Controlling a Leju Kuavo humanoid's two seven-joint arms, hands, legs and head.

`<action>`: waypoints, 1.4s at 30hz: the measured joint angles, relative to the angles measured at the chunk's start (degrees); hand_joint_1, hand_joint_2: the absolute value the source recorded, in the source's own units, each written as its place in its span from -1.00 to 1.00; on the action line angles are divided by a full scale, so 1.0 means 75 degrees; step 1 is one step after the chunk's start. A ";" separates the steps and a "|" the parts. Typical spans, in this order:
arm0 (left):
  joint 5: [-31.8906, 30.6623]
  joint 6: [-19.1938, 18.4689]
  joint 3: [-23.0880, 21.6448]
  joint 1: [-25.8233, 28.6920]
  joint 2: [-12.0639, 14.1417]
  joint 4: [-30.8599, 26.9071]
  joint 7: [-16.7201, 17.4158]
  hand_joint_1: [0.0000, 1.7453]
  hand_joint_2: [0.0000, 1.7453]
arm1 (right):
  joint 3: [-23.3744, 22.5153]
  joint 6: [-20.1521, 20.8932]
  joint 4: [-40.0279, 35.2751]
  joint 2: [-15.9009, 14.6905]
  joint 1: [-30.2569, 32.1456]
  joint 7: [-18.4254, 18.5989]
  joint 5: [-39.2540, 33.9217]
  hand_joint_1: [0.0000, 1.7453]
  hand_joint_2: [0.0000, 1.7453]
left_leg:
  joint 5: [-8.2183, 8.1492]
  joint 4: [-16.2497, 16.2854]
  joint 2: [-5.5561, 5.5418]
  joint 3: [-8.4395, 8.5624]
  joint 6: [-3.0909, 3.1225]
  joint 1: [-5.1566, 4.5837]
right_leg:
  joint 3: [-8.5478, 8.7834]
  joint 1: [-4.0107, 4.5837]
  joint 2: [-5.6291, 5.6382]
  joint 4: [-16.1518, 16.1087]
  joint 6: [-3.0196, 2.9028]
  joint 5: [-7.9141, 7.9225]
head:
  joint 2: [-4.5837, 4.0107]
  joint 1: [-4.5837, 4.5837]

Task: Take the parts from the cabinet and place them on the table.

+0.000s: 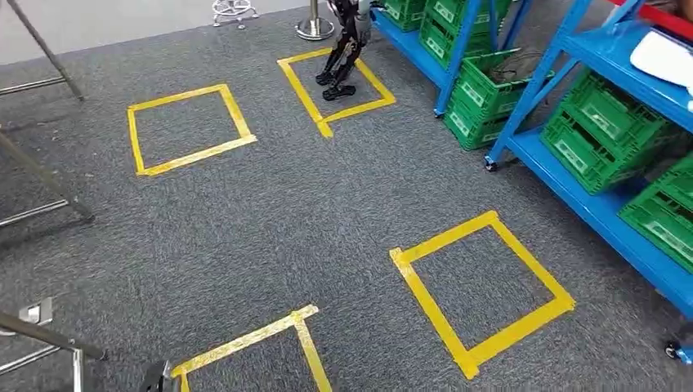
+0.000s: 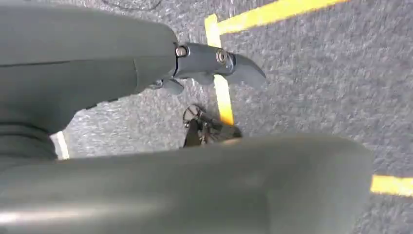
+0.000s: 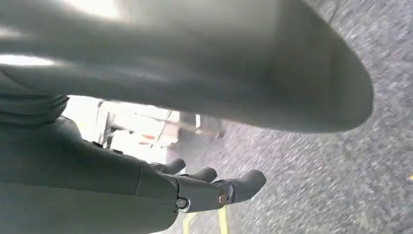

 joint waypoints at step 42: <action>0.0877 -0.1267 0.0280 -0.0103 -0.0323 0.0178 0.0472 -1.00 -1.00 | 0.0009 0.0047 0.0009 0.0009 0.0008 0.0326 -0.0321 -1.00 -1.00 | -0.0348 0.0224 0.0406 0.0067 -0.0216 -0.0045 | 0.1540 0.0202 -0.0273 -0.2551 -0.0383 0.1048 | 0.0000 0.0090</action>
